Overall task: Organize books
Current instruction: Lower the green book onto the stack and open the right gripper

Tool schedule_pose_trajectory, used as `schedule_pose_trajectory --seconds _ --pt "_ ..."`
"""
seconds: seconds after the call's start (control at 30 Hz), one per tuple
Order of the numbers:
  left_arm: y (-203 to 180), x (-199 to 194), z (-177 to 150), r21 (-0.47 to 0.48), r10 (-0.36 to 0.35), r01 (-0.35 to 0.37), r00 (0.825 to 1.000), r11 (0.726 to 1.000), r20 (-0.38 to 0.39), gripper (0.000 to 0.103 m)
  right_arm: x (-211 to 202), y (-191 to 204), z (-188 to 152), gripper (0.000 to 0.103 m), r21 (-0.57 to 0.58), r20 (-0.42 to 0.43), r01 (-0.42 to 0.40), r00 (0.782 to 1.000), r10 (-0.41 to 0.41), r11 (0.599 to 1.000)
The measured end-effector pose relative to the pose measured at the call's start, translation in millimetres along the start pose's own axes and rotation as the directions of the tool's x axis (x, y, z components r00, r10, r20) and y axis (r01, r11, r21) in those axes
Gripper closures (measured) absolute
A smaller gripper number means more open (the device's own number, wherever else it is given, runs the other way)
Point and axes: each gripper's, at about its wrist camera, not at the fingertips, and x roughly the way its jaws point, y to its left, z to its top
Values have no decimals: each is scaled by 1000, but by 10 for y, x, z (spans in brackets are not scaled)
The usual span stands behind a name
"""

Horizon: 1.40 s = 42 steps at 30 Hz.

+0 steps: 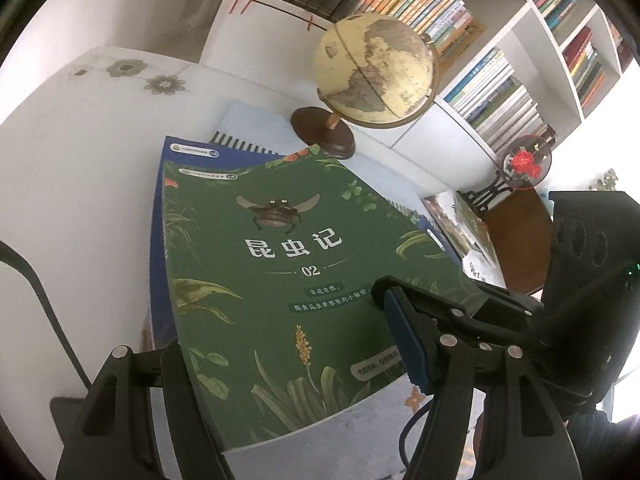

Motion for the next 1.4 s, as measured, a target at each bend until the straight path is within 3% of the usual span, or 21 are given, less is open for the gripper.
schedule_pose_trajectory --seconds 0.33,0.47,0.7,0.83,0.97,1.1,1.27,1.4 --pt "278 153 59 9 -13 13 998 1000 -57 38 255 18 -47 81 48 3 2 1000 -2 999" --pt "447 233 125 -31 -20 18 997 999 -75 38 397 -20 -60 80 109 5 -16 1000 16 994" --pt "678 363 149 -102 -27 17 994 995 -101 37 530 -7 -79 80 121 0 6 1000 -6 993" --pt "711 458 115 -95 -17 5 993 995 -117 37 626 -58 -135 80 147 -24 16 1000 -13 989" --pt "764 450 106 -125 -44 31 994 992 -104 37 710 -153 -175 80 214 -41 2 999 7 977" --pt "846 383 104 -153 -23 10 996 988 -85 35 777 -222 -207 80 267 -48 4 999 9 964" --pt "1065 157 52 -232 15 -22 999 972 -32 32 796 -207 -269 80 268 -40 30 999 -20 963" --pt "1072 70 26 -227 33 -38 999 973 -29 32 797 -118 -243 77 248 -39 68 997 -60 966"
